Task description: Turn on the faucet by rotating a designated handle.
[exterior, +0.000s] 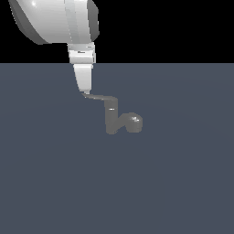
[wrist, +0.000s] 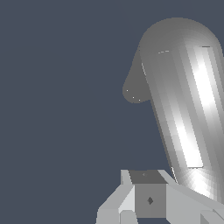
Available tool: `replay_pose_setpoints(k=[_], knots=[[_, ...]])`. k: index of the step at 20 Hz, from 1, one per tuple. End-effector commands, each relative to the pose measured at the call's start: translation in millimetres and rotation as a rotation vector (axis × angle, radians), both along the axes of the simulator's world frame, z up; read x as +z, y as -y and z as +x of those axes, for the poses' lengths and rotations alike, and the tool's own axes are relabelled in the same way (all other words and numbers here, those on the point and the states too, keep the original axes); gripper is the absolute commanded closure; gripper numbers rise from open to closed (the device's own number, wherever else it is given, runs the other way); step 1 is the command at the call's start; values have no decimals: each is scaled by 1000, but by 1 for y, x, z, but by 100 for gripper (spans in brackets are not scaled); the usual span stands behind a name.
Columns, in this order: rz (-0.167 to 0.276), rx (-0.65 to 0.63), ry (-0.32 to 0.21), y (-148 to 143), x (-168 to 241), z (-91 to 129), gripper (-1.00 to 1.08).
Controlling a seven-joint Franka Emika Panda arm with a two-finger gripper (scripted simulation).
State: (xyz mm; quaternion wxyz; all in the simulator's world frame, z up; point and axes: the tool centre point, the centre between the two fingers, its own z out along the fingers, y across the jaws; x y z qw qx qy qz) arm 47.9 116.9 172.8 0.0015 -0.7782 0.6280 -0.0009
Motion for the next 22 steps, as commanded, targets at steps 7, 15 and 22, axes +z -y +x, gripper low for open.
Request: replay_pose_setpoints(k=[7,15,22], knots=[[-1,-1,-4,1,0,-25,108],[-1,-1,-4,2,0,-46,108],[0,0,0,13,1,-55,108]])
